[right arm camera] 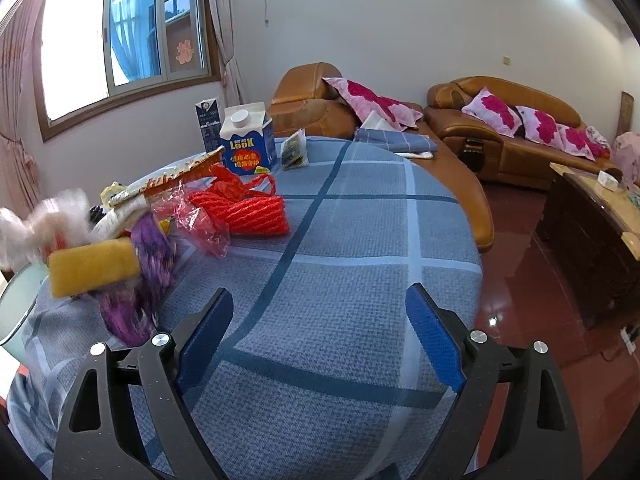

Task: Collect trash
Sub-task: 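Reach the left gripper to the clear plastic bag and close on it, then lift the clear bag with the left gripper while the right gripper grasps the purple wrapper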

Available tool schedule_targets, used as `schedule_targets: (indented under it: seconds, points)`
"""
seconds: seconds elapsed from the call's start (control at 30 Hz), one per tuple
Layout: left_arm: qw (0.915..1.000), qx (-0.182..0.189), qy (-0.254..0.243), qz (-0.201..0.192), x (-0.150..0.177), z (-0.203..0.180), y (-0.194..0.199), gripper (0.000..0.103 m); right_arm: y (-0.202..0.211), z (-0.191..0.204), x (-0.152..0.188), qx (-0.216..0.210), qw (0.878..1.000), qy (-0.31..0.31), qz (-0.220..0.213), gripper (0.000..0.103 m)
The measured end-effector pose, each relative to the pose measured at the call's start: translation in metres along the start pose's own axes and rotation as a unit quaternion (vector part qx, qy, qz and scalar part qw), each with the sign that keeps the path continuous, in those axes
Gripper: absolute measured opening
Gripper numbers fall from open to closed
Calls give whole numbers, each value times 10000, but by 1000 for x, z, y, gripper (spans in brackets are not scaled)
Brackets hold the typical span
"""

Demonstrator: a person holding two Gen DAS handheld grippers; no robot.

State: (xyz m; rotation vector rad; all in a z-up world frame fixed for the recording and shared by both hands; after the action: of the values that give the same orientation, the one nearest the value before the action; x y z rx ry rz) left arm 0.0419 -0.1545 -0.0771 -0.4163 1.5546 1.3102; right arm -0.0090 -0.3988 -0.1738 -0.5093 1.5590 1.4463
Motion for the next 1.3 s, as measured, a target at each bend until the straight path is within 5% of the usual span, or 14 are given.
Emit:
schedule_targets:
  seconds: [0.4,0.73,1.3]
  points:
    - [9980,-484,274,-315,-24,57,22,1,-4,16,-15,-332,9994,28,43,87]
    - [9935,-1033,465,98,24,121,19,1,-1,82,-20,-762,9957,516,56,85]
    - [9926,-1048,409,461,59,120,-6,1,-6,130,12,-1213,9844,1088,669,77]
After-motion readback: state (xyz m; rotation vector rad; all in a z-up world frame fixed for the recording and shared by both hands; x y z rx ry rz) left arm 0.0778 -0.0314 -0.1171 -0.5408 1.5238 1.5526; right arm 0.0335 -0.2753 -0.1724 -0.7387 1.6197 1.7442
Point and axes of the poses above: each gripper's, at about its wrist camera, not at the fingertips, and y roughly against the way its jaws point, z to its left, x to its underside, the point moved 8 cm from there along -y, roughly the way its jaws point, and after that the axes turned 3 degrees about -x, right-handed, at the moved point
